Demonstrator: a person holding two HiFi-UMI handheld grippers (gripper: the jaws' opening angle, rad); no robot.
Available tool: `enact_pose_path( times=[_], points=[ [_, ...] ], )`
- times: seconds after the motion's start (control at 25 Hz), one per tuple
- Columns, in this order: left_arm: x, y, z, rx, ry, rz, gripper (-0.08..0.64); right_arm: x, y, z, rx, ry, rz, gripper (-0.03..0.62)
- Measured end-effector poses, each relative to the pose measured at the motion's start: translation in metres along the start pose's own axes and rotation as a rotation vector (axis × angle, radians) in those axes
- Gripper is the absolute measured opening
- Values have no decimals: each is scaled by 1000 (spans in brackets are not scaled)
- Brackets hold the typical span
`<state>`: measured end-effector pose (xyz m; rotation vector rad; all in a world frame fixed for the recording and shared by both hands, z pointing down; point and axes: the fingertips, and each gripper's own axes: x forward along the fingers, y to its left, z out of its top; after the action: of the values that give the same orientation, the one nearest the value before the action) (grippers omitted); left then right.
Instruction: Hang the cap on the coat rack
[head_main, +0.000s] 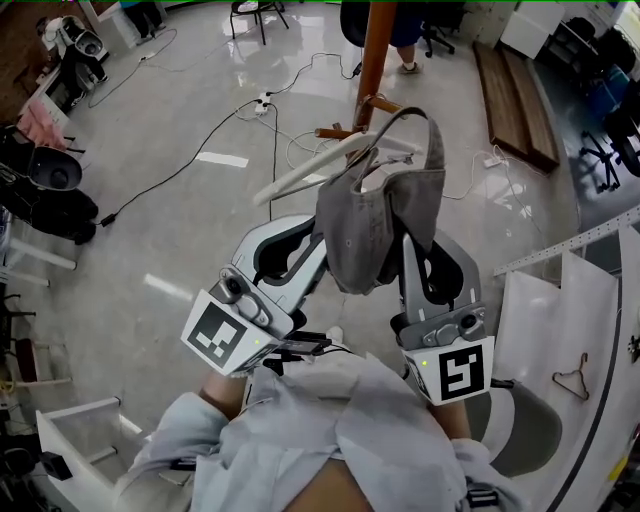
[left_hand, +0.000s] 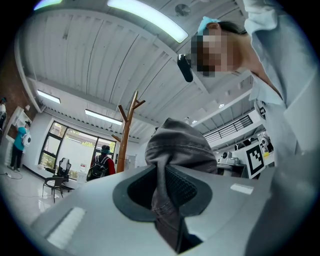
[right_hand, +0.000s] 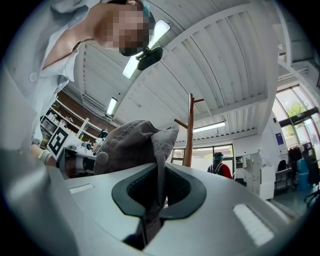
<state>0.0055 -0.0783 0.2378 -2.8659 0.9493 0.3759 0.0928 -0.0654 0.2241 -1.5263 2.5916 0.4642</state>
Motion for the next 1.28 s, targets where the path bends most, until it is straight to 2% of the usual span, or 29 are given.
enact_pose_path(
  times=[0.32,1.28],
  points=[
    [12,6,-5,5,14,21,55,8,-12,-7,16,-3,14,25],
    [46,36,-21,-28,38,-30,55,36,-41,-28,18,48,-58,25]
  ],
)
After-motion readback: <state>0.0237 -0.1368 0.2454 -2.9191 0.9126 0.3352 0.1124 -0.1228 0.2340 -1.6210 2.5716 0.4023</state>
